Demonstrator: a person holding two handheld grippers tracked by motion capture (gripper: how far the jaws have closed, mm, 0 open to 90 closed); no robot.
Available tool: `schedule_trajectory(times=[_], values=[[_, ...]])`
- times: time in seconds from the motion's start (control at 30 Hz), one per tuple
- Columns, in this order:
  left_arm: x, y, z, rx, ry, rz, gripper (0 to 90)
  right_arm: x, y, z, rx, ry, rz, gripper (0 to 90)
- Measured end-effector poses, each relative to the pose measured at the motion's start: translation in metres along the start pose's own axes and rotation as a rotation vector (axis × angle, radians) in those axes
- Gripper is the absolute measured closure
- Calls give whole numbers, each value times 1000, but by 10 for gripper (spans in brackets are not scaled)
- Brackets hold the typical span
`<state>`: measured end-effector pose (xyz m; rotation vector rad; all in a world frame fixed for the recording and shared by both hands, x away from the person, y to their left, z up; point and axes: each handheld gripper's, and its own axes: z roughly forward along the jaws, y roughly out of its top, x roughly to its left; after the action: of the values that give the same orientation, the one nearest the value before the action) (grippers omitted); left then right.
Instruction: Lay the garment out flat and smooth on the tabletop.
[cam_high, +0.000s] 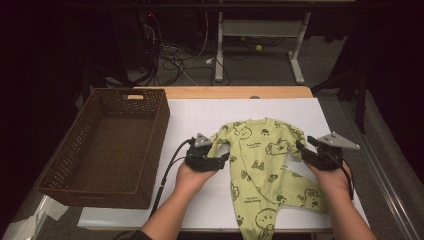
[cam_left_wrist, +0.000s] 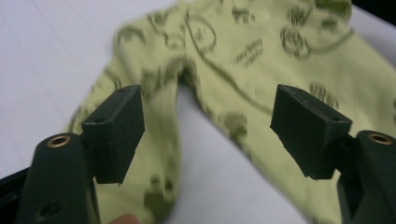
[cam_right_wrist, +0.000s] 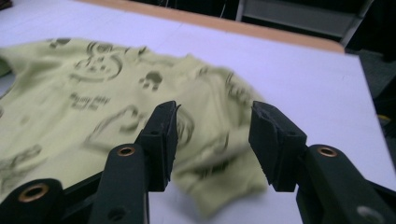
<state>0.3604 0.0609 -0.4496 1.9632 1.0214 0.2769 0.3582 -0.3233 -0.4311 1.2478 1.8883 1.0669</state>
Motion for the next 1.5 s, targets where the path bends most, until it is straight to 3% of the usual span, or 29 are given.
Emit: schedule_trajectory(times=[0.1, 0.23, 0.3, 0.33, 0.4, 0.43, 0.47, 0.53, 0.63, 0.8, 0.87, 0.93, 1.0, 1.13, 1.23, 1.5], values=[[-1, -13, -7, 11, -10, -6, 236, 2, -16, -15, -3, 21, 6, 534], [-14, -26, -15, 46, -22, 43, 216, 8, -37, -32, 5, 32, -39, 537], [-26, -36, -21, 70, -51, 71, 217, 8, -46, -42, 19, 59, -50, 546], [-30, -39, -22, 76, -53, 76, 217, 9, -49, -46, 26, 77, -45, 547], [-38, -47, -22, 111, -95, 79, 228, 11, -53, -51, 38, 96, -59, 566], [-42, -49, -20, 126, -114, 75, 248, 12, -54, -52, 43, 107, -65, 568], [-49, -50, -17, 151, -131, 93, 253, 14, -55, -53, 55, 111, -67, 570], [-59, -50, -14, 159, -159, 127, 315, 17, -55, -50, 82, 108, -90, 570], [-68, -51, -8, 166, -181, 115, 320, 17, -57, -45, 121, 71, -101, 544], [-77, -50, -2, 189, -160, 182, 343, 10, -62, -42, 202, 97, -52, 546], [-78, -51, -1, 188, -156, 192, 348, 11, -64, -42, 230, 112, -42, 614], [-78, -50, -1, 187, -161, 189, 345, 11, -64, -45, 237, 142, -30, 801], [-77, -50, -2, 177, -169, 188, 337, 12, -66, -51, 232, 146, -45, 870], [-75, -50, -5, 136, -179, 191, 325, 15, -68, -73, 193, 121, -51, 878], [-74, -48, -4, 117, -190, 172, 258, 18, -74, -92, 180, 120, -47, 877], [-71, -43, -9, 68, -217, 175, 249, 28, -89, -136, 134, 92, -57, 877]])
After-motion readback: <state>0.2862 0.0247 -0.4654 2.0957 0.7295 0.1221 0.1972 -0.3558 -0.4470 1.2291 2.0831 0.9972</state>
